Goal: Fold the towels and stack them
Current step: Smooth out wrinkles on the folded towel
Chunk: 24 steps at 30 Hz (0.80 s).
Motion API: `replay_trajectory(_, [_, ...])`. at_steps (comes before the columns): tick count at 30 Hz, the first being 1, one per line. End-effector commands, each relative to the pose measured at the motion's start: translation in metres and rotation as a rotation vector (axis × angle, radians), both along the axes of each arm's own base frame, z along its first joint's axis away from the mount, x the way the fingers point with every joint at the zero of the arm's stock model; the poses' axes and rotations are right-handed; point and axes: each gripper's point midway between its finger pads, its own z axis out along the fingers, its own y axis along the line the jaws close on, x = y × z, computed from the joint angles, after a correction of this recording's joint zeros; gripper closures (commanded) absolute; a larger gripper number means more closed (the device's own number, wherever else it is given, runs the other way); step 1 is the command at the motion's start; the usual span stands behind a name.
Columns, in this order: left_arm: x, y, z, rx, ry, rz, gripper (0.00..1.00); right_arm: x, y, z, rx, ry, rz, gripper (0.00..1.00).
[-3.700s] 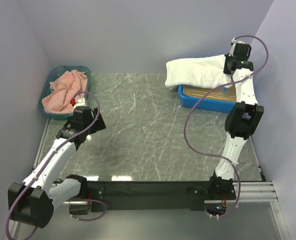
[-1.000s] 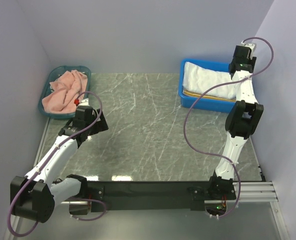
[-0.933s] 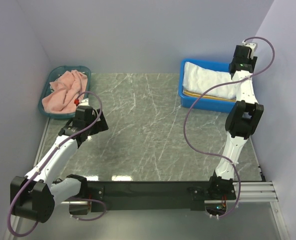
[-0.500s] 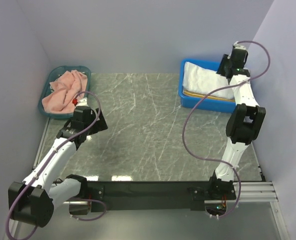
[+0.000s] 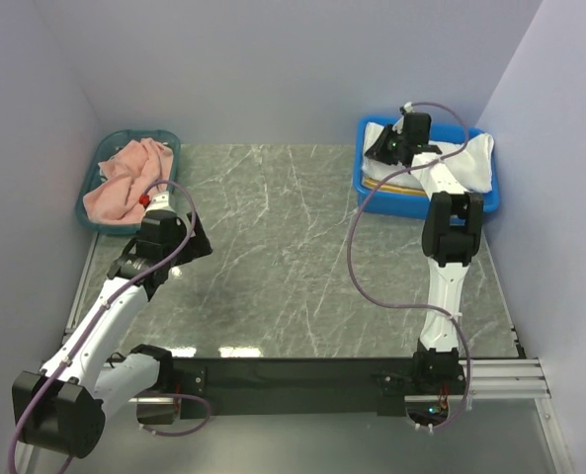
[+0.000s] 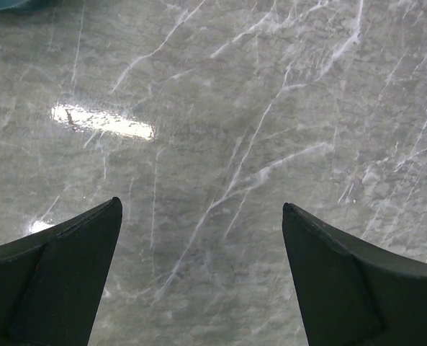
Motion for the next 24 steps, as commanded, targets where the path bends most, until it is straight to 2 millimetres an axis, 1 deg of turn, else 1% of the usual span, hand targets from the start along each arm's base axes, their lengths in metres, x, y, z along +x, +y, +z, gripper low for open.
replay_trajectory(1, [0.004,-0.002,0.011,-0.012,-0.05,-0.015,0.01,-0.002,0.02,0.001,0.142,0.01,0.043,0.74])
replay_trajectory(2, [0.004,-0.002,0.011,-0.013,-0.051,-0.017,0.01,-0.007,0.037,-0.001,0.156,0.018,0.076,0.76])
replay_trajectory(3, [0.004,-0.003,0.011,-0.014,-0.051,-0.018,0.01,-0.014,0.045,-0.011,0.173,0.04,0.099,0.78])
replay_trajectory(4, [0.004,-0.003,0.012,-0.015,-0.054,-0.019,0.01,-0.018,0.051,-0.009,0.184,0.039,0.118,0.79])
replay_trajectory(6, [0.004,-0.003,0.013,-0.018,-0.055,-0.022,0.01,-0.026,0.06,-0.013,0.211,0.052,0.147,0.82])
replay_trajectory(9, [0.003,-0.003,0.012,-0.017,-0.053,-0.022,0.01,-0.033,0.063,-0.001,0.223,0.039,0.179,0.84])
replay_trajectory(10, [0.003,-0.004,0.012,-0.018,-0.055,-0.023,0.01,-0.034,0.063,0.011,0.217,0.017,0.186,0.84])
replay_trajectory(12, [0.003,-0.003,0.013,-0.019,-0.058,-0.021,0.01,-0.036,0.063,0.024,0.199,-0.002,0.205,0.84])
replay_trajectory(13, [0.003,-0.003,0.013,-0.02,-0.058,-0.021,0.01,-0.035,0.063,0.042,0.189,-0.041,0.217,0.84])
replay_trajectory(14, [0.003,-0.004,0.013,-0.019,-0.058,-0.023,0.01,-0.033,0.057,0.05,0.155,-0.065,0.212,0.83])
replay_trajectory(16, [0.003,-0.004,0.013,-0.019,-0.058,-0.023,0.01,-0.03,0.046,0.073,0.11,-0.105,0.18,0.79])
replay_trajectory(17, [0.003,-0.004,0.013,-0.019,-0.056,-0.023,0.01,-0.024,0.034,0.079,0.07,-0.129,0.137,0.78])
replay_trajectory(18, [0.003,-0.004,0.013,-0.019,-0.058,-0.023,0.01,-0.02,0.022,0.084,0.051,-0.15,0.105,0.75])
replay_trajectory(19, [0.003,-0.004,0.014,-0.02,-0.059,-0.023,0.01,-0.019,0.018,0.094,0.038,-0.176,0.082,0.73])
replay_trajectory(20, [0.003,-0.003,0.014,-0.018,-0.06,-0.019,0.01,-0.016,0.014,0.098,0.031,-0.19,0.058,0.71])
replay_trajectory(21, [0.004,-0.003,0.014,-0.018,-0.06,-0.02,0.01,-0.008,-0.012,0.103,0.018,-0.217,-0.005,0.7])
replay_trajectory(23, [0.004,-0.003,0.013,-0.019,-0.058,-0.019,0.01,0.0,-0.025,0.102,0.03,-0.228,-0.053,0.7])
replay_trajectory(24, [0.004,-0.003,0.014,-0.017,-0.06,-0.019,0.01,0.007,-0.03,0.107,0.038,-0.25,-0.065,0.69])
